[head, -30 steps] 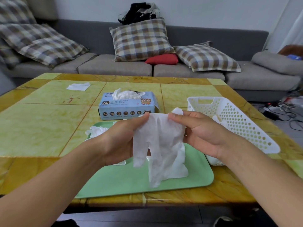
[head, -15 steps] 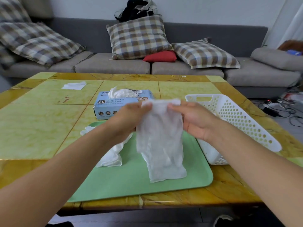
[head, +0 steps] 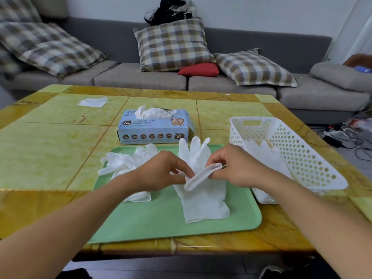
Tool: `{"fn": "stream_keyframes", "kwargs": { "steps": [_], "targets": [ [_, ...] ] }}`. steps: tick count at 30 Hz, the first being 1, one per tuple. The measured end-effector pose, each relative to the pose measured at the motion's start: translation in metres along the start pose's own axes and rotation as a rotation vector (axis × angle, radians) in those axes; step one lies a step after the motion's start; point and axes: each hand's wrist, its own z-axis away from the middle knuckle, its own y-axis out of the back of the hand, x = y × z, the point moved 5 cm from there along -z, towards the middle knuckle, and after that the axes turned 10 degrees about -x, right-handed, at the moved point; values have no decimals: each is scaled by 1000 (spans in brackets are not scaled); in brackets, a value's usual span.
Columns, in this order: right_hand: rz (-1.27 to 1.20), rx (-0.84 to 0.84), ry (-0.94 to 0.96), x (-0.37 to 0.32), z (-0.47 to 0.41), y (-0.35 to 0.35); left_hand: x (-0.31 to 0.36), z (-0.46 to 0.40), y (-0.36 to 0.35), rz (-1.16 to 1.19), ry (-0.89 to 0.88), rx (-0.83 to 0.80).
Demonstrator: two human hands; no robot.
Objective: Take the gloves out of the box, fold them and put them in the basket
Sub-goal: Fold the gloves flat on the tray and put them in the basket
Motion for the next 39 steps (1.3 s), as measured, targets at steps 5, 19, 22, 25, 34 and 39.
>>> {"fn": "stream_keyframes", "kwargs": {
  "steps": [5,19,22,25,34,39],
  "targets": [
    [242,-44,26,-10,11,-12,4,4,-8,-45,-26,-7],
    [441,-403,-58,3,18,-35,17,12,-35,-300,-85,-227],
    [488,-411,-63,-3,22,-37,18,14,-36,-345,-86,-246],
    [590,-355,-32,-10,21,-43,21,18,-38,-387,-94,-263],
    [233,-367,15,-14,13,-33,23,19,-35,-208,-30,-161],
    [-647,-224,27,-19,15,8,42,14,-3,208,-134,343]
  ]
}}
